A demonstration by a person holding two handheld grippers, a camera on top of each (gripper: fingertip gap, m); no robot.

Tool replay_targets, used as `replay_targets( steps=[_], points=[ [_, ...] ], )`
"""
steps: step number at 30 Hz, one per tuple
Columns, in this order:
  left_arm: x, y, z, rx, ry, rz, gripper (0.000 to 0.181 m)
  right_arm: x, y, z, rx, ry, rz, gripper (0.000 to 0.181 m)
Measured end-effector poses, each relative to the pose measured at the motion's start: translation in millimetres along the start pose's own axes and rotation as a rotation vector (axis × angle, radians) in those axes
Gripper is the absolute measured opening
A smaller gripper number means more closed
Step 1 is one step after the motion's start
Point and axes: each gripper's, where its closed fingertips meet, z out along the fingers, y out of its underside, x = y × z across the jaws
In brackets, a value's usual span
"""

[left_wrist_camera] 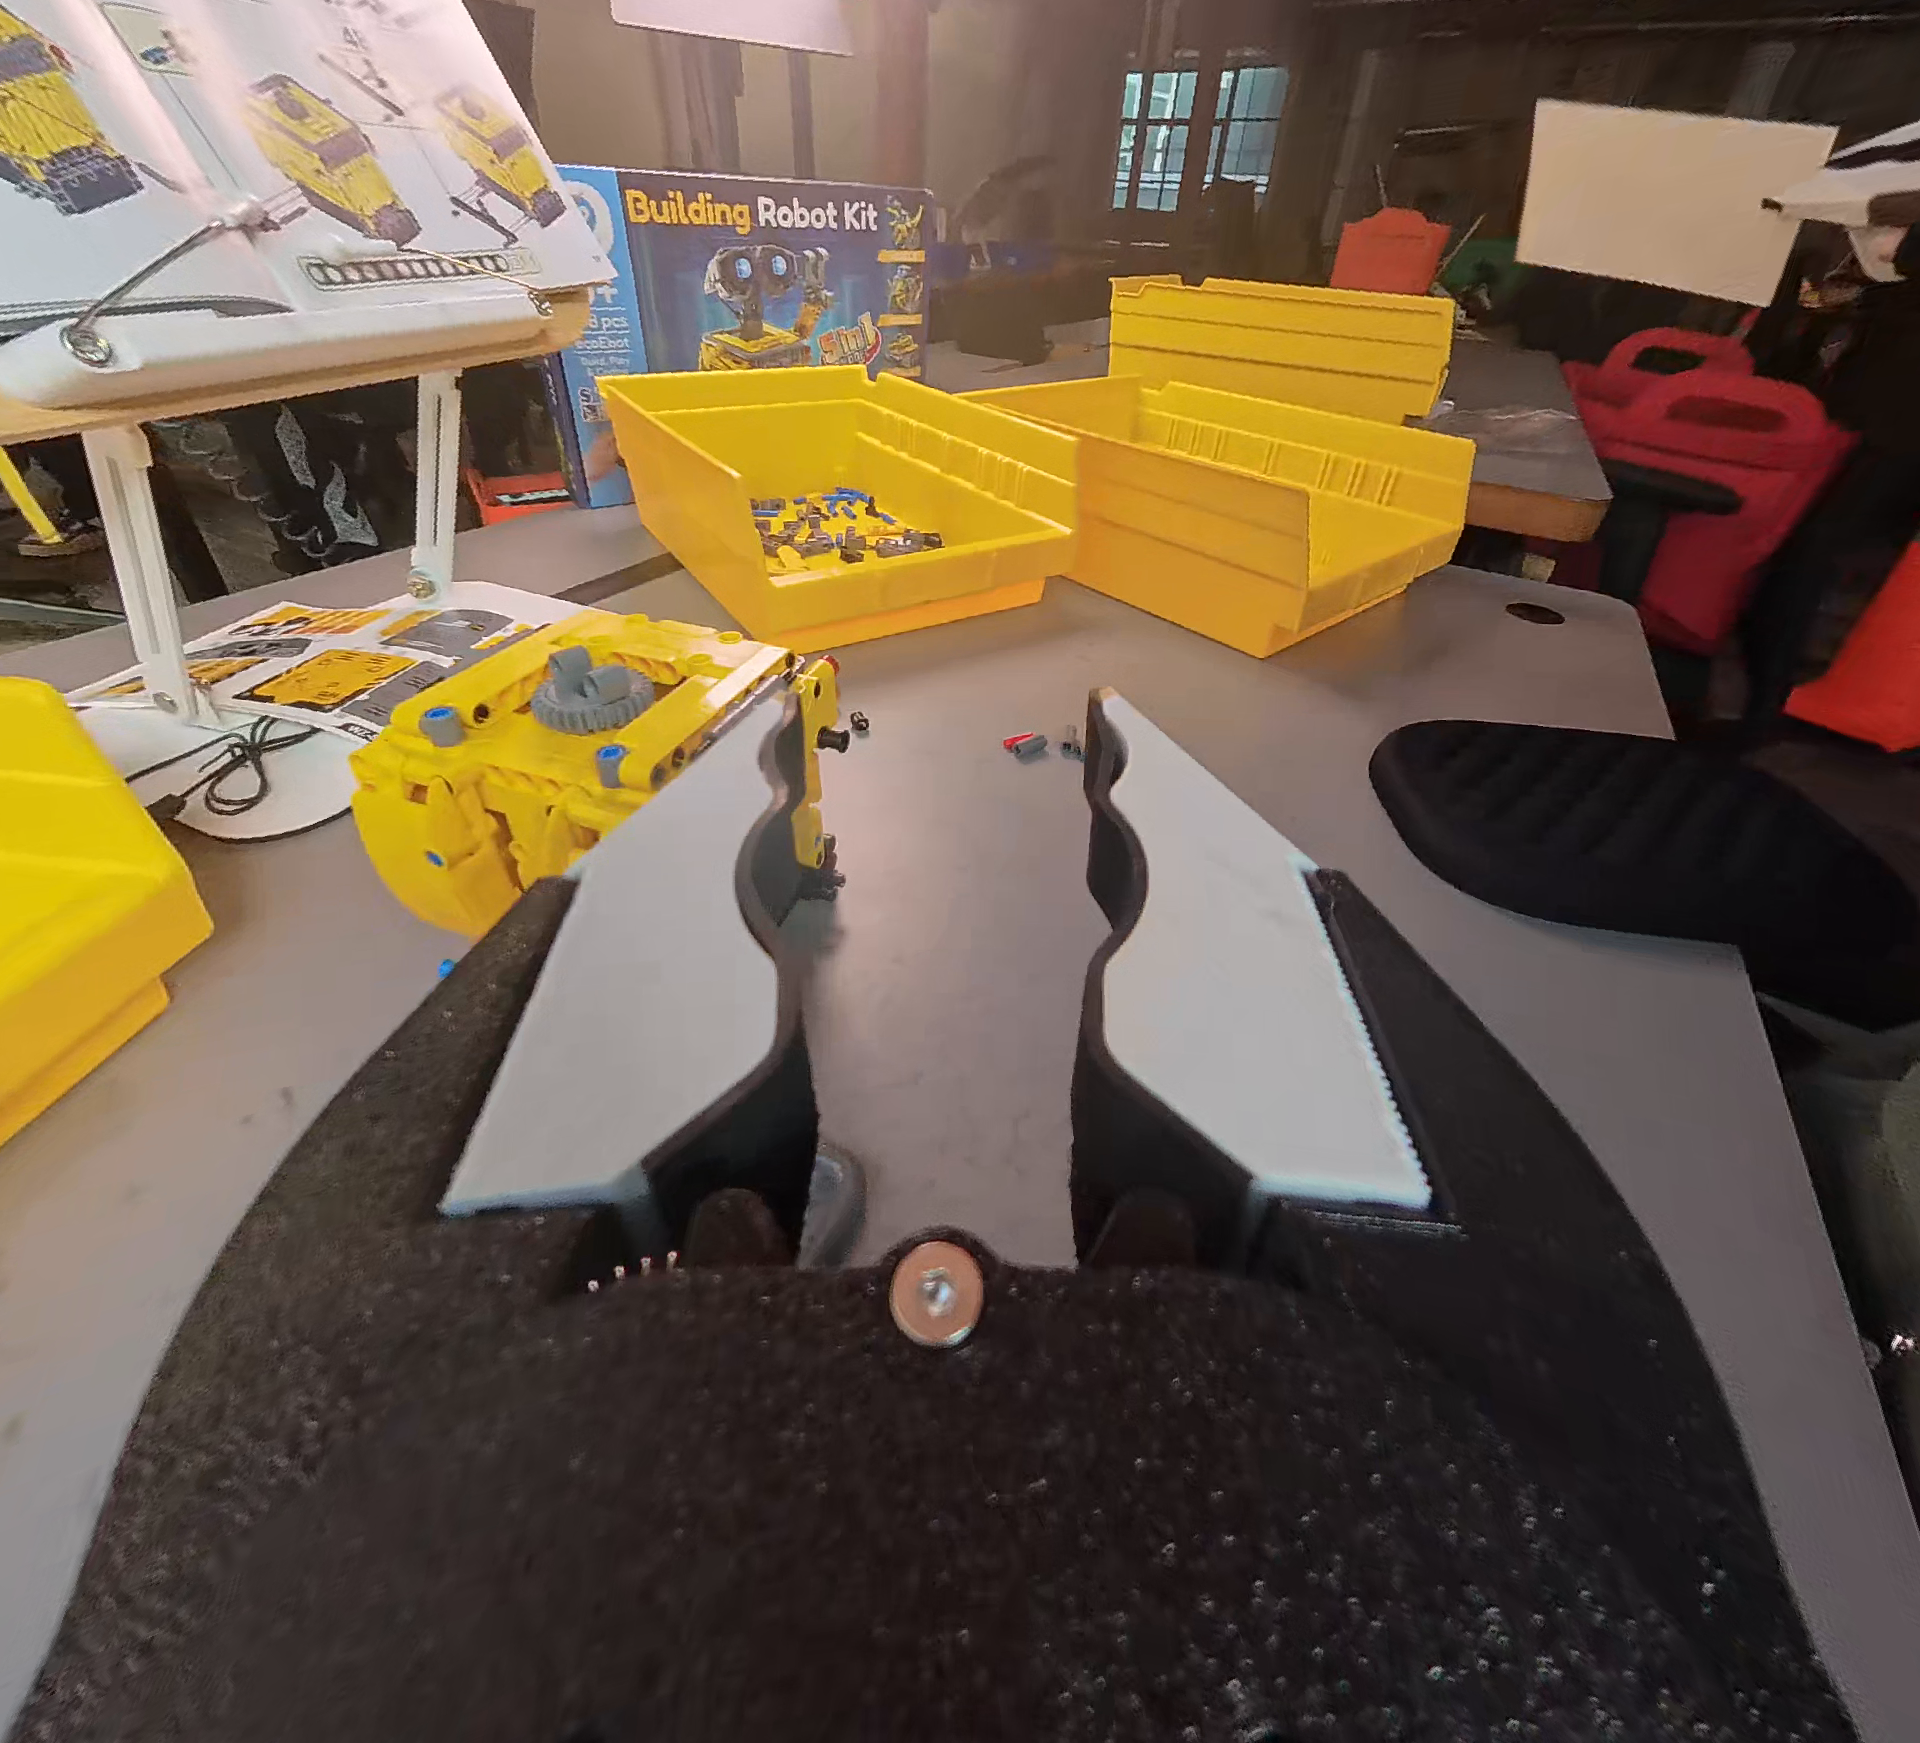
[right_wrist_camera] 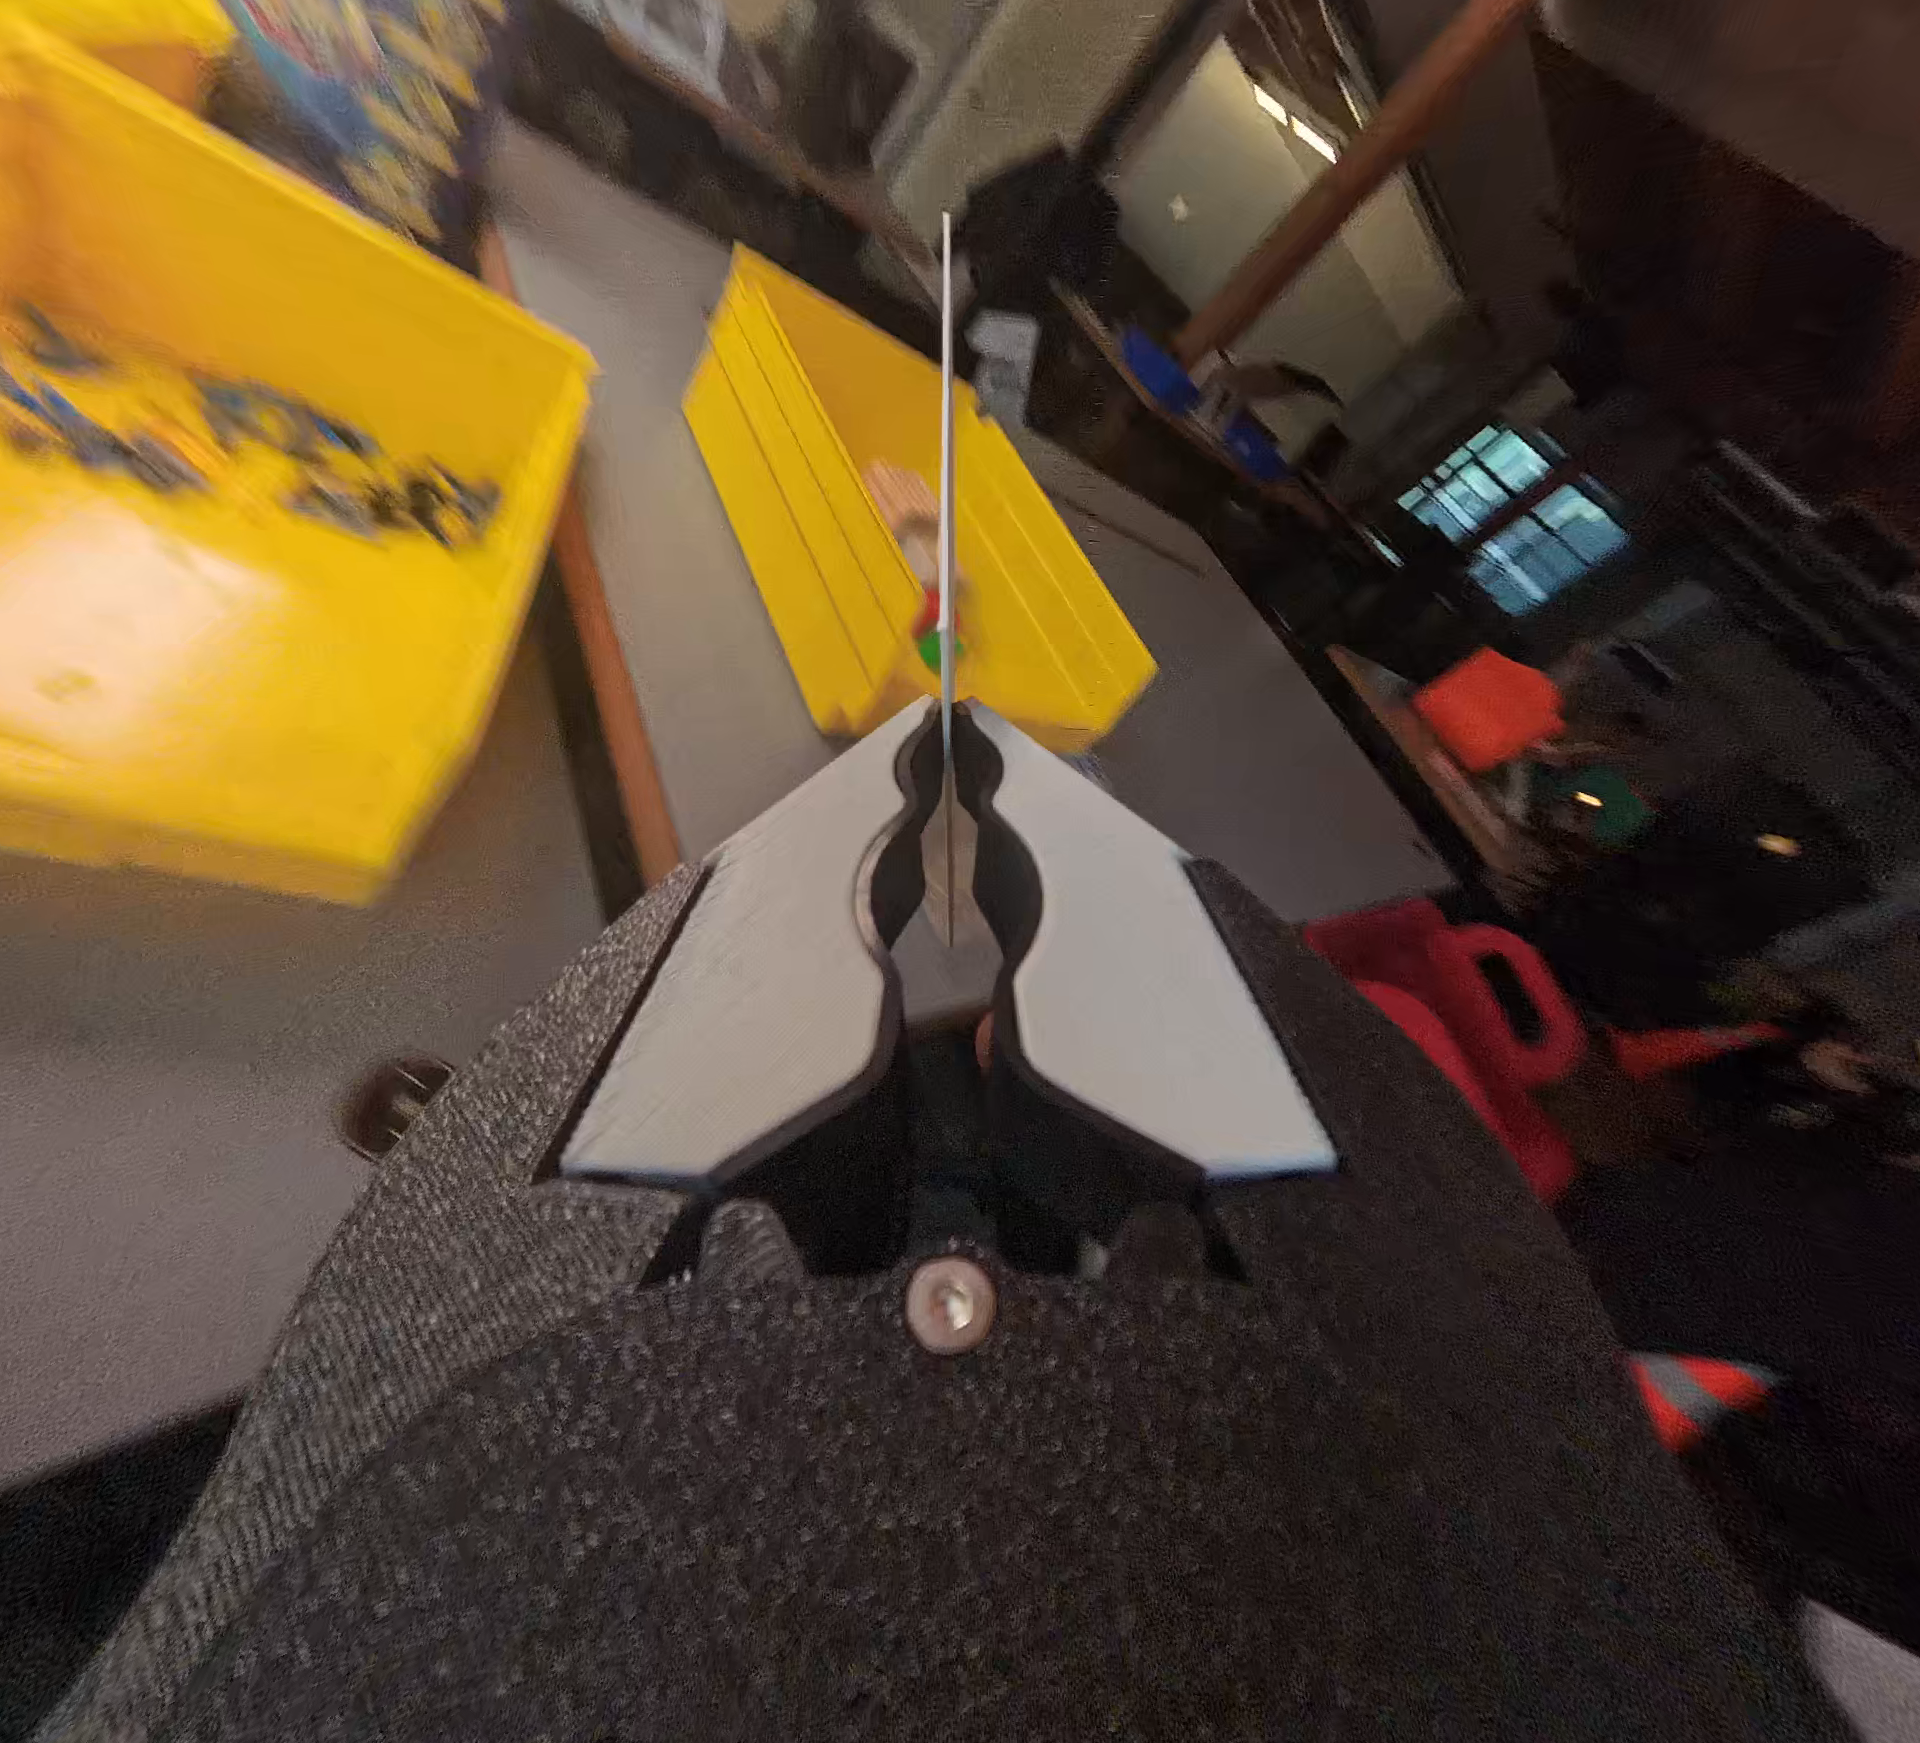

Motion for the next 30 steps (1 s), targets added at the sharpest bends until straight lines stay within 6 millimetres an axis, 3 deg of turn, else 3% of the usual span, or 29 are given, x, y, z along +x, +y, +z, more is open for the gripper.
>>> replay_targets(
  steps=[3,5,6,9,14,17,20,23,26,30],
  points=[
    [-1.0,3.2,2.1,-0.013,-0.006,0.008,0.052,15.6,85.4,14.1,-0.343,0.018,-0.376,0.001],
    [-2.4,5.8,3.5,-0.023,-0.012,0.01,0.052,11.2,121.2,14.3,-0.489,-0.012,-0.566,0.0],
    [-3.0,7.3,4.1,-0.027,-0.013,0.008,0.052,7.8,128.8,13.8,-0.524,-0.026,-0.617,0.001],
    [-4.4,12.1,6.1,-0.044,-0.015,0.001,0.052,-4.6,132.3,13.1,-0.575,-0.062,-0.639,0.001],
    [-5.0,14.9,6.8,-0.055,-0.016,0.003,0.052,8.1,135.1,19.9,-0.684,-0.014,-0.672,0.001],
    [-5.8,15.1,6.0,-0.056,-0.018,0.0,0.052,4.1,134.7,19.1,-0.717,-0.046,-0.687,0.001],
    [-6.3,14.3,5.6,-0.054,-0.018,-0.004,0.052,-15.1,132.2,7.4,-0.75,-0.116,-0.724,0.0],
    [-5.7,14.2,6.3,-0.054,-0.01,-0.012,0.052,-47.8,123.2,6.9,-0.716,-0.176,-0.747,0.0],
    [-4.1,16.1,7.5,-0.062,0.002,-0.02,0.052,-65.4,127.6,28.2,-0.718,-0.201,-0.777,0.0],
    [-2.6,17.5,7.5,-0.069,0.006,-0.016,0.051,-64.5,146.1,71.2,-0.769,-0.208,-0.745,0.002]
  ],
)
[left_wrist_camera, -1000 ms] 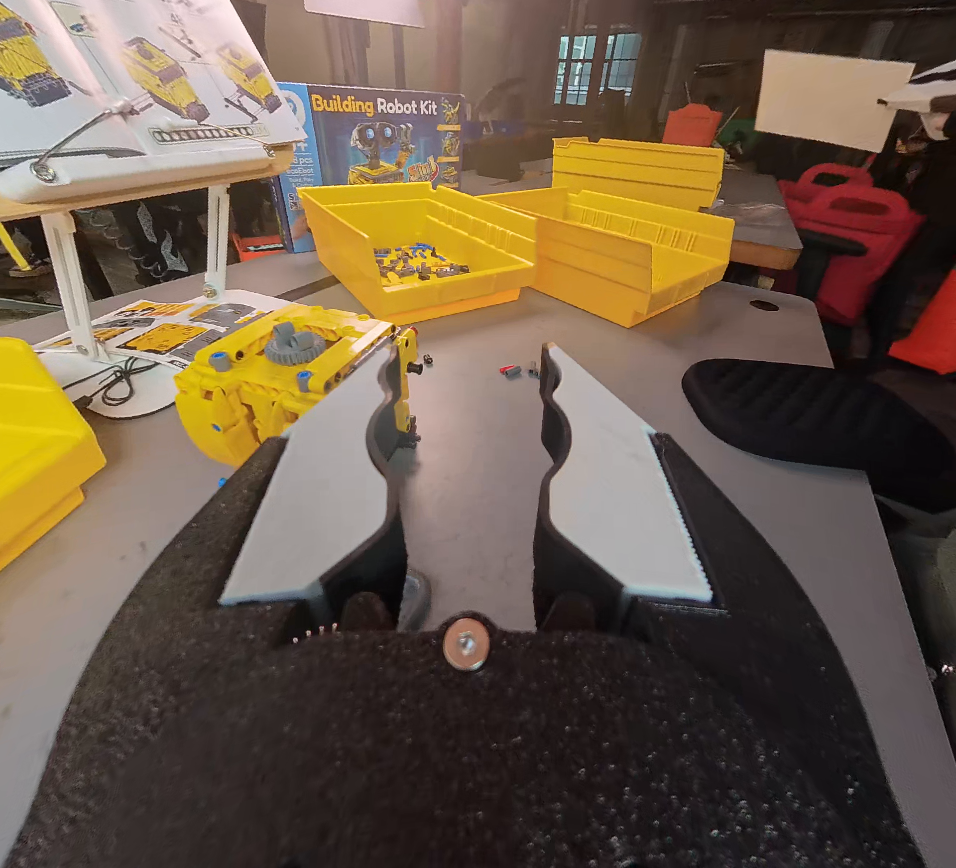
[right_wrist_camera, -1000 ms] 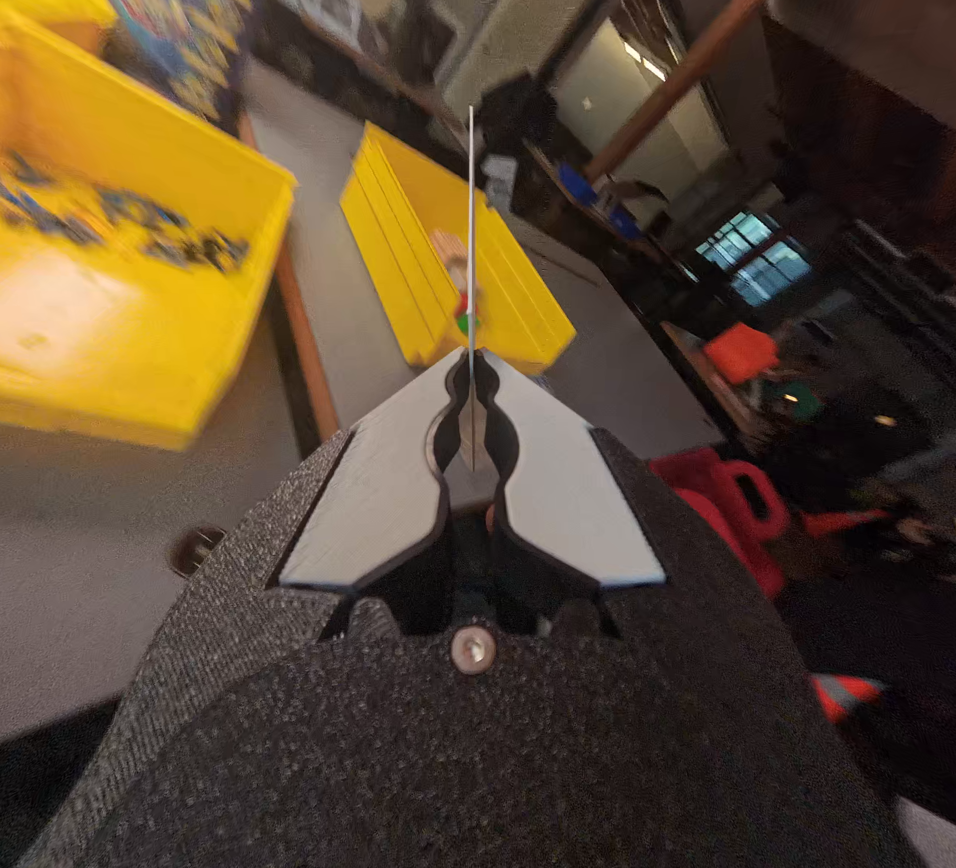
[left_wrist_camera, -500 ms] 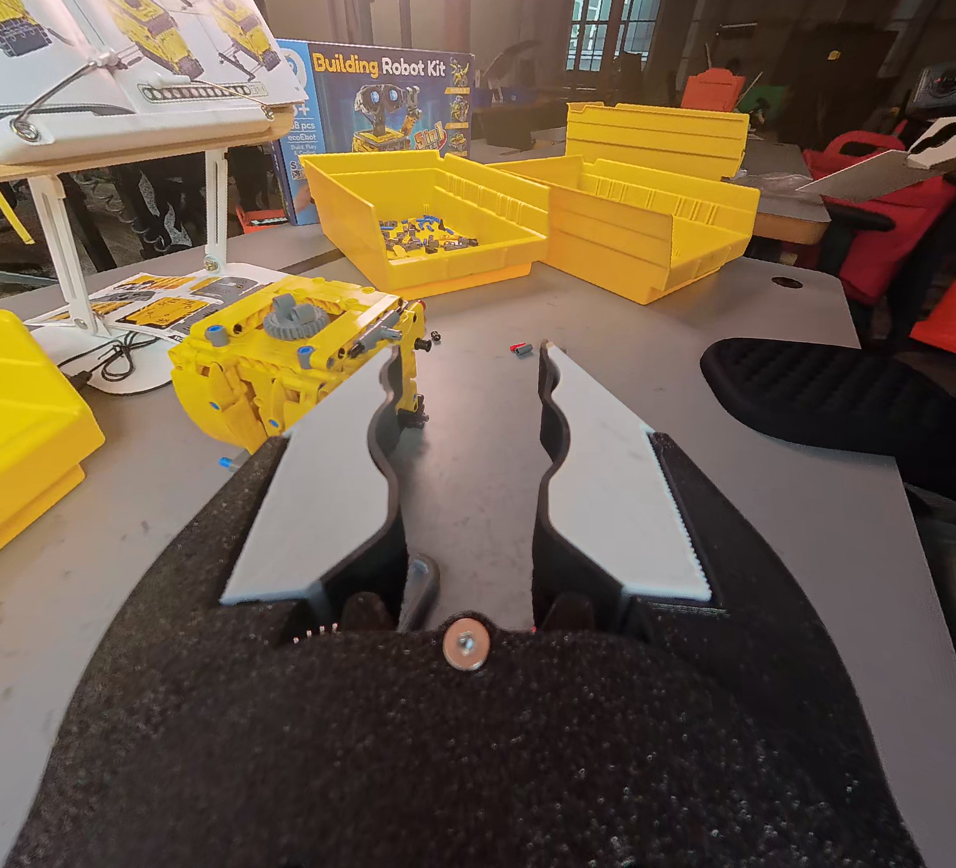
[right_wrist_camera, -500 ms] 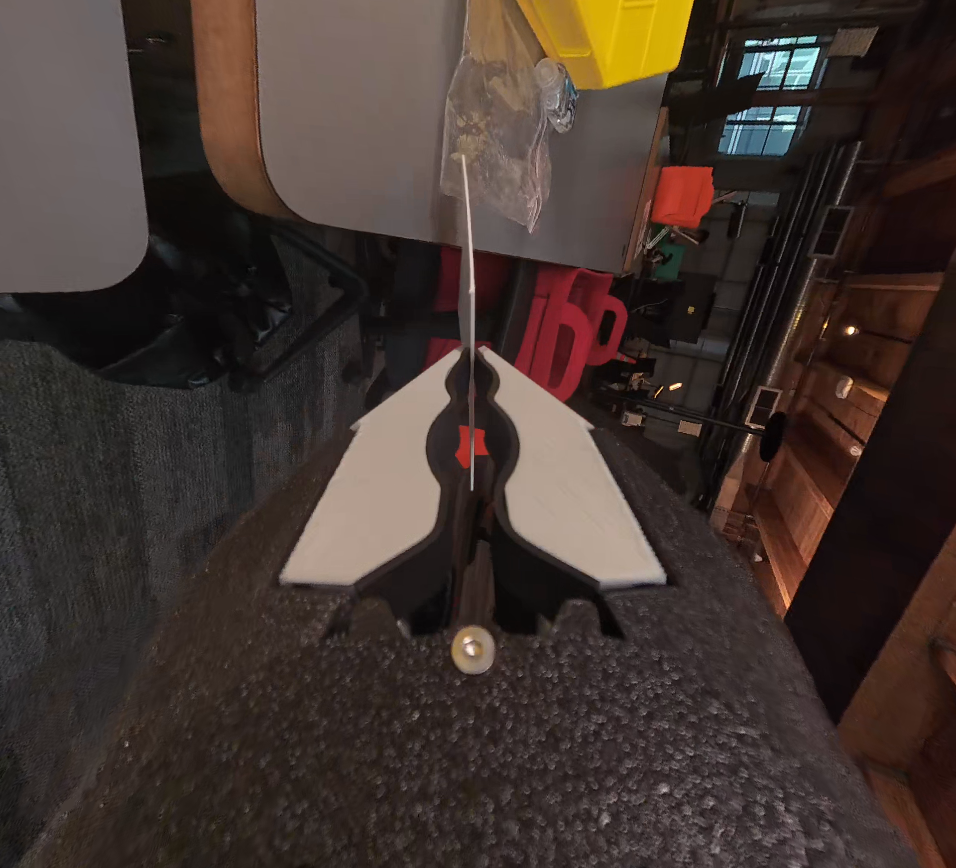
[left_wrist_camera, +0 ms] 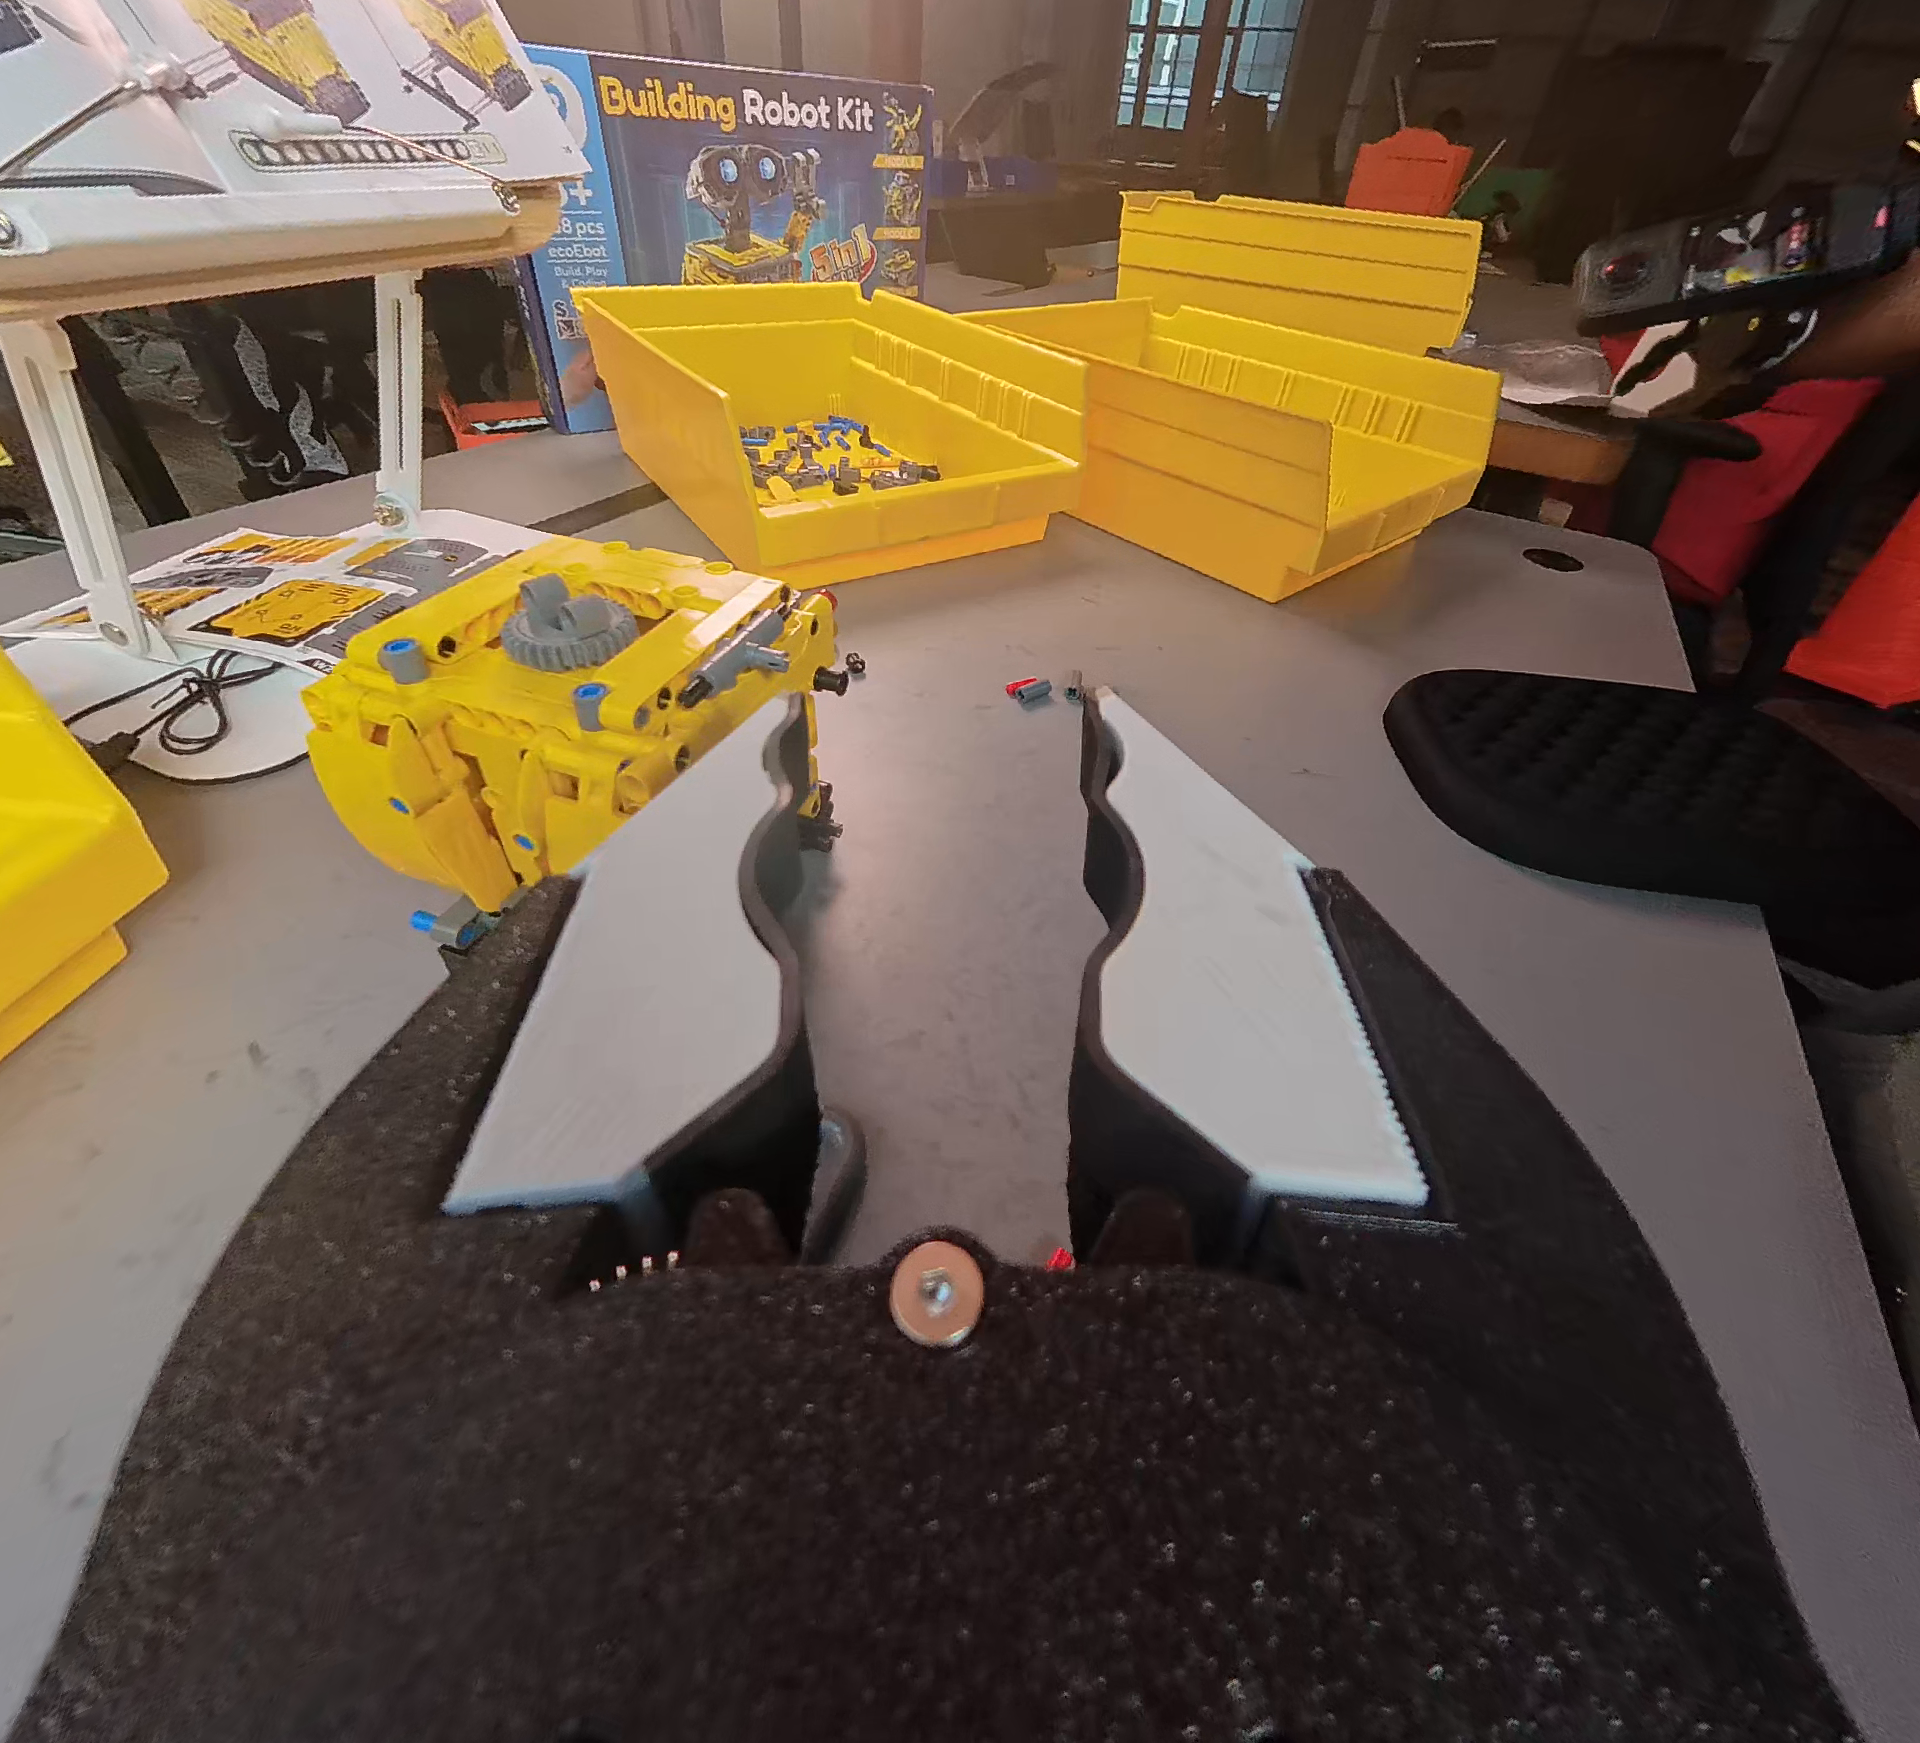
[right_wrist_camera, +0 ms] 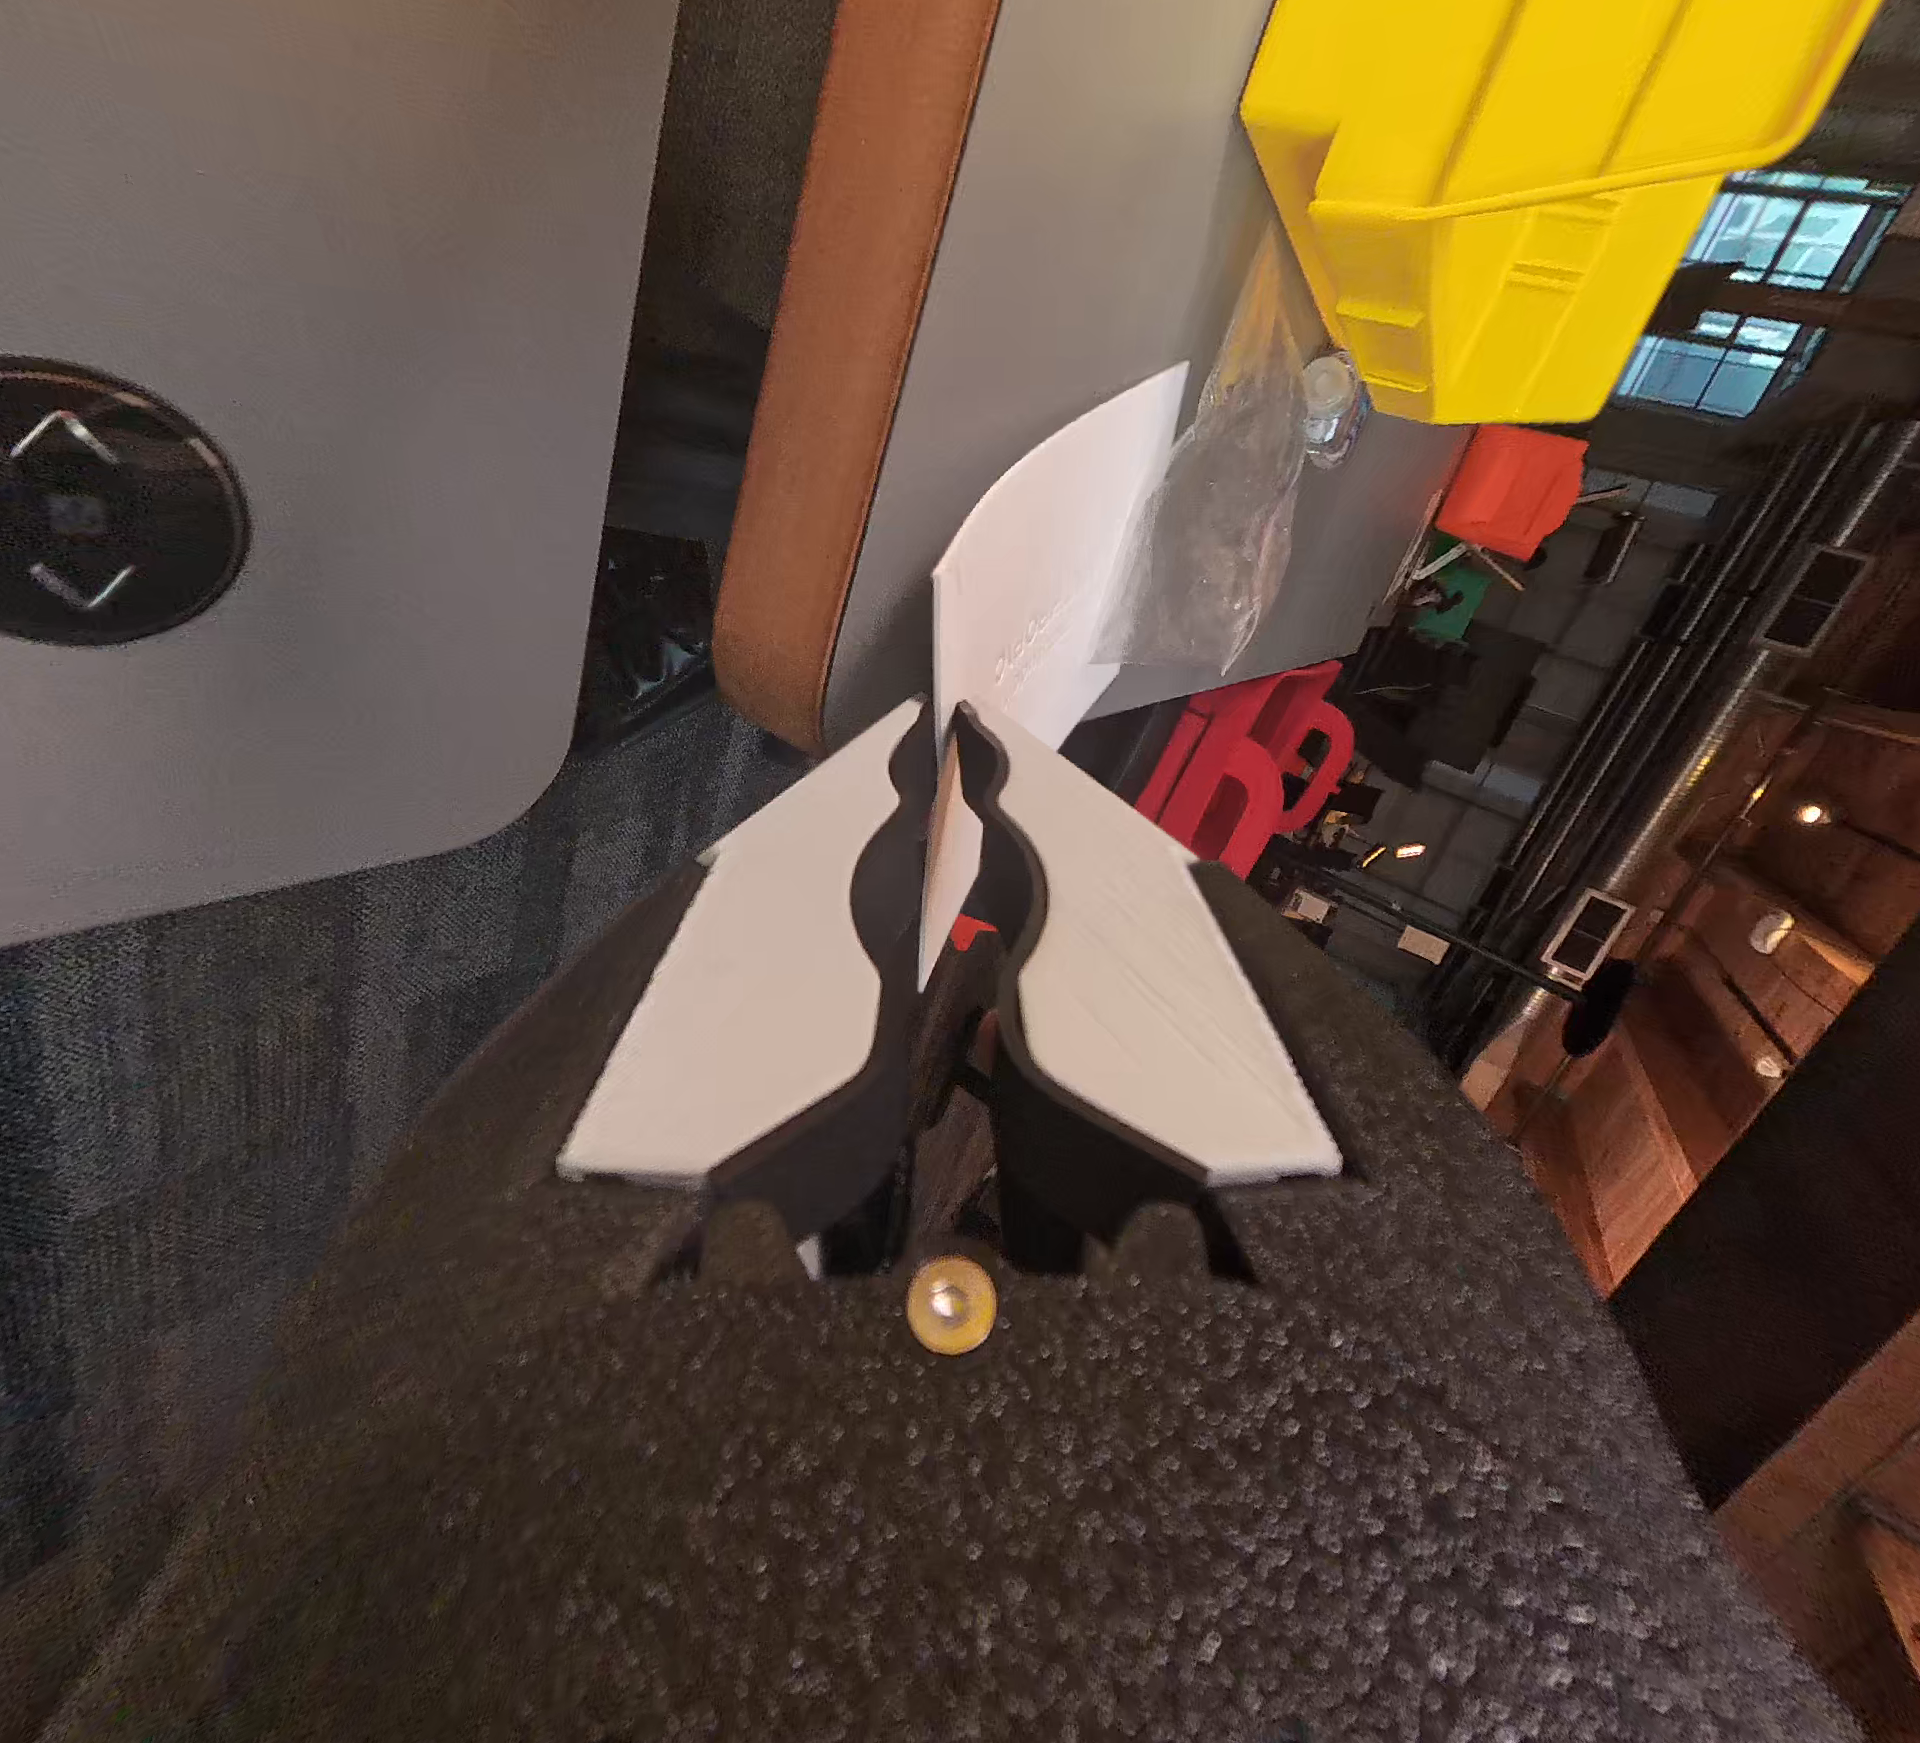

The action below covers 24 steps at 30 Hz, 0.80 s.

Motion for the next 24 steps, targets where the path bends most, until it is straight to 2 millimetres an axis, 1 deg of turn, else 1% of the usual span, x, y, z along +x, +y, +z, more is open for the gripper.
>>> replay_targets(
  steps=[2,5,8,9,11,13,14,16,18,20,22,24],
  points=[
    [-0.3,0.5,-0.3,-0.003,-0.004,0.004,0.052,2.3,-4.9,16.6,-0.016,-0.034,0.017,0.004],
    [-2.3,2.1,0.0,-0.008,-0.012,0.001,0.051,13.3,-12.7,36.0,-0.017,-0.049,0.063,0.007],
    [-3.8,5.2,1.3,-0.018,-0.014,-0.007,0.051,29.2,-31.8,46.3,0.089,-0.065,0.164,0.012],
    [-4.2,6.2,1.8,-0.022,-0.015,-0.007,0.051,36.7,-36.5,48.1,0.135,-0.061,0.203,0.018],
    [-4.7,8.1,2.6,-0.029,-0.019,-0.003,0.051,53.6,-46.6,44.5,0.279,-0.049,0.287,0.025],
    [-5.2,9.4,3.0,-0.033,-0.022,0.0,0.051,65.4,-52.2,34.4,0.441,-0.083,0.401,0.035],
    [-5.6,10.0,3.4,-0.035,-0.023,-0.001,0.051,68.2,-52.7,29.2,0.515,-0.122,0.463,0.04],
    [-6.3,11.5,4.4,-0.04,-0.021,-0.007,0.051,73.8,-48.6,21.4,0.631,-0.181,0.568,0.045],
    [-6.6,13.8,5.4,-0.048,-0.02,-0.01,0.051,66.7,-43.4,17.1,0.693,-0.274,0.606,0.046],
    [-6.3,15.4,6.4,-0.054,-0.019,-0.01,0.051,51.5,-35.9,18.7,0.689,-0.343,0.55,0.045],
    [-6.1,16.7,7.2,-0.06,-0.018,-0.008,0.051,41.2,-28.1,26.5,0.652,-0.346,0.481,0.043],
    [-5.9,17.8,7.9,-0.065,-0.017,-0.007,0.051,33.3,-27.0,34.7,0.625,-0.386,0.465,0.041]
  ],
)
